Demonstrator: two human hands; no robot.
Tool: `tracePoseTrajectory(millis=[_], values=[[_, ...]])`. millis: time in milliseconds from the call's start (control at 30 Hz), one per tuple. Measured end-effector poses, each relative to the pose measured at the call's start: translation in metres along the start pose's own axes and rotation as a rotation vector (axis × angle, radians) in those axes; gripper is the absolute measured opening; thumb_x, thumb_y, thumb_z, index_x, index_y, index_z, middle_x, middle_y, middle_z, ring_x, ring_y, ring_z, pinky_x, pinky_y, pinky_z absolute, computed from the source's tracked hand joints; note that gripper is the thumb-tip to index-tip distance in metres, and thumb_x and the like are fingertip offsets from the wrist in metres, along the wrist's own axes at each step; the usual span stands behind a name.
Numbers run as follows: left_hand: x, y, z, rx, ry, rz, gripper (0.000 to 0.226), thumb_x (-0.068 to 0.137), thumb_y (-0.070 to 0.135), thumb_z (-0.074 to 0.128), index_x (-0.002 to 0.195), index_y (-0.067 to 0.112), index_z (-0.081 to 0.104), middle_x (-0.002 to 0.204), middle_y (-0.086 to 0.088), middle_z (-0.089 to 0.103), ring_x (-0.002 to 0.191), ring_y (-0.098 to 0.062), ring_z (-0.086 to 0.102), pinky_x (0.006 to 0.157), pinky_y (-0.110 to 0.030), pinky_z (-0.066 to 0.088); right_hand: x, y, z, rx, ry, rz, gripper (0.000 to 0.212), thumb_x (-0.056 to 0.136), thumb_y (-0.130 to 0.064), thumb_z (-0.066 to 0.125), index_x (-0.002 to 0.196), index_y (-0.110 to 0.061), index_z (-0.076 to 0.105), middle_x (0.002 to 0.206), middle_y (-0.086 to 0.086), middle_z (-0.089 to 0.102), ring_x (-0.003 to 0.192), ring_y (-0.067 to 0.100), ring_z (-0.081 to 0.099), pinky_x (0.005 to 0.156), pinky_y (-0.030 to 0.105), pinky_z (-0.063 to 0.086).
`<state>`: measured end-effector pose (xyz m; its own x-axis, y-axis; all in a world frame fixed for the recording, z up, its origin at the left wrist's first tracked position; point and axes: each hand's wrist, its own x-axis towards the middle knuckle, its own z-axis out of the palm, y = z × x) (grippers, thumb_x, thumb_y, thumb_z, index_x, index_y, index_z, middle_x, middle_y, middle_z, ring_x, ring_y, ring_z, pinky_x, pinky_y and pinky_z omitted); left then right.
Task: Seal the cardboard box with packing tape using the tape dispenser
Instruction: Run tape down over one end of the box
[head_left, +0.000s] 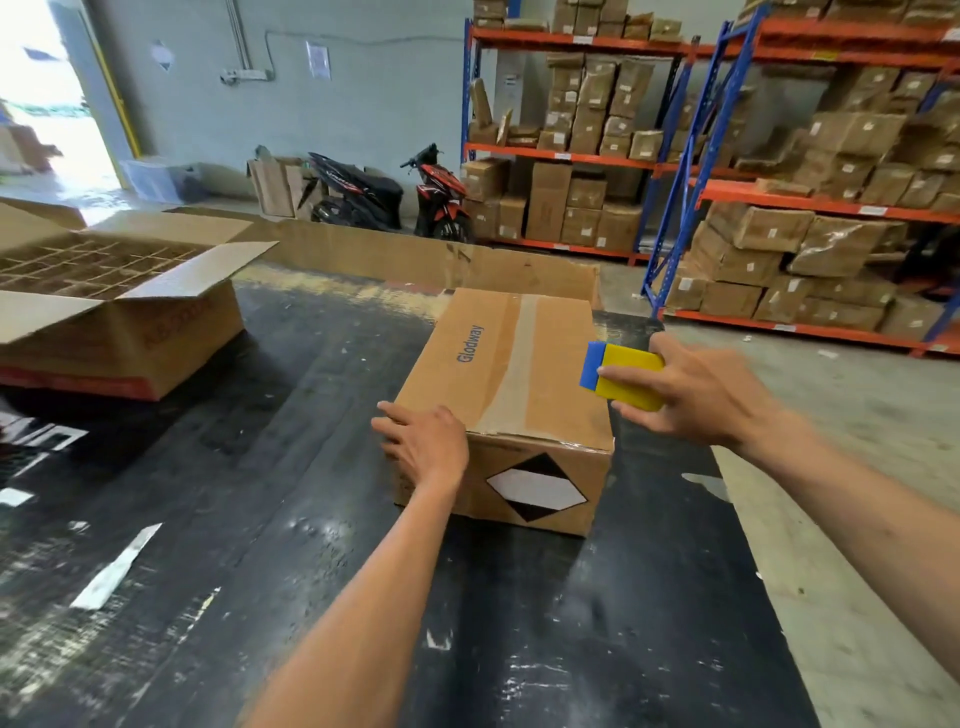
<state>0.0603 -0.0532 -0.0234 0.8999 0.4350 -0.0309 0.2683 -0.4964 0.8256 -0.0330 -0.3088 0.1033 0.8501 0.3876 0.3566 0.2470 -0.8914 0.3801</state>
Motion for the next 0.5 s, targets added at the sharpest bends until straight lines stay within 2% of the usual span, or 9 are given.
tracePoseTrajectory(millis=[100, 233, 333, 433, 500], values=[[0.003, -0.005, 0.003, -0.053, 0.036, 0.019, 0.072, 0.098, 0.031, 0.042, 0.15, -0.006, 0.009, 0.142, -0.026, 0.028, 0.121, -0.05, 0.038, 0.104, -0.051, 0.032, 0.004, -0.01, 0.002, 0.007, 0.014, -0.042, 0.048, 0.075, -0.053, 0.076, 0.12, -0.036, 0.07, 0.079, 0.009, 0.053, 0.055, 0.014, 0.03, 0.045, 0.022, 0.024], [0.006, -0.011, 0.007, -0.05, 0.054, 0.061, 0.064, 0.098, 0.032, 0.039, 0.145, -0.003, 0.016, 0.137, -0.025, 0.03, 0.12, -0.049, 0.035, 0.106, -0.054, 0.031, 0.001, -0.014, 0.004, 0.028, -0.029, -0.049, 0.049, 0.077, -0.054, 0.075, 0.121, -0.036, 0.069, 0.078, 0.008, 0.052, 0.053, 0.014, 0.03, 0.044, 0.022, 0.025], [0.009, -0.018, 0.006, -0.011, 0.027, 0.103, 0.065, 0.098, 0.039, 0.037, 0.146, 0.0, 0.014, 0.138, -0.022, 0.028, 0.123, -0.046, 0.034, 0.107, -0.054, 0.03, -0.005, -0.012, 0.004, 0.032, -0.038, -0.038, 0.049, 0.077, -0.055, 0.074, 0.122, -0.036, 0.069, 0.078, 0.006, 0.05, 0.052, 0.013, 0.03, 0.045, 0.02, 0.022], [0.013, -0.02, 0.002, 0.013, 0.02, 0.115, 0.081, 0.097, 0.045, 0.042, 0.151, 0.0, 0.002, 0.148, -0.024, 0.021, 0.136, -0.047, 0.024, 0.116, -0.053, 0.018, -0.009, -0.008, 0.0, 0.042, -0.015, -0.005, 0.048, 0.077, -0.055, 0.074, 0.121, -0.038, 0.069, 0.078, 0.006, 0.051, 0.053, 0.013, 0.031, 0.047, 0.019, 0.019], [0.012, -0.019, 0.0, 0.055, 0.068, 0.161, 0.083, 0.097, 0.04, 0.046, 0.152, -0.004, 0.0, 0.153, -0.028, 0.017, 0.142, -0.045, 0.015, 0.12, -0.052, 0.009, -0.012, -0.006, -0.002, 0.047, -0.004, 0.01, 0.046, 0.079, -0.056, 0.071, 0.12, -0.038, 0.07, 0.079, 0.006, 0.052, 0.054, 0.013, 0.032, 0.046, 0.021, 0.023]])
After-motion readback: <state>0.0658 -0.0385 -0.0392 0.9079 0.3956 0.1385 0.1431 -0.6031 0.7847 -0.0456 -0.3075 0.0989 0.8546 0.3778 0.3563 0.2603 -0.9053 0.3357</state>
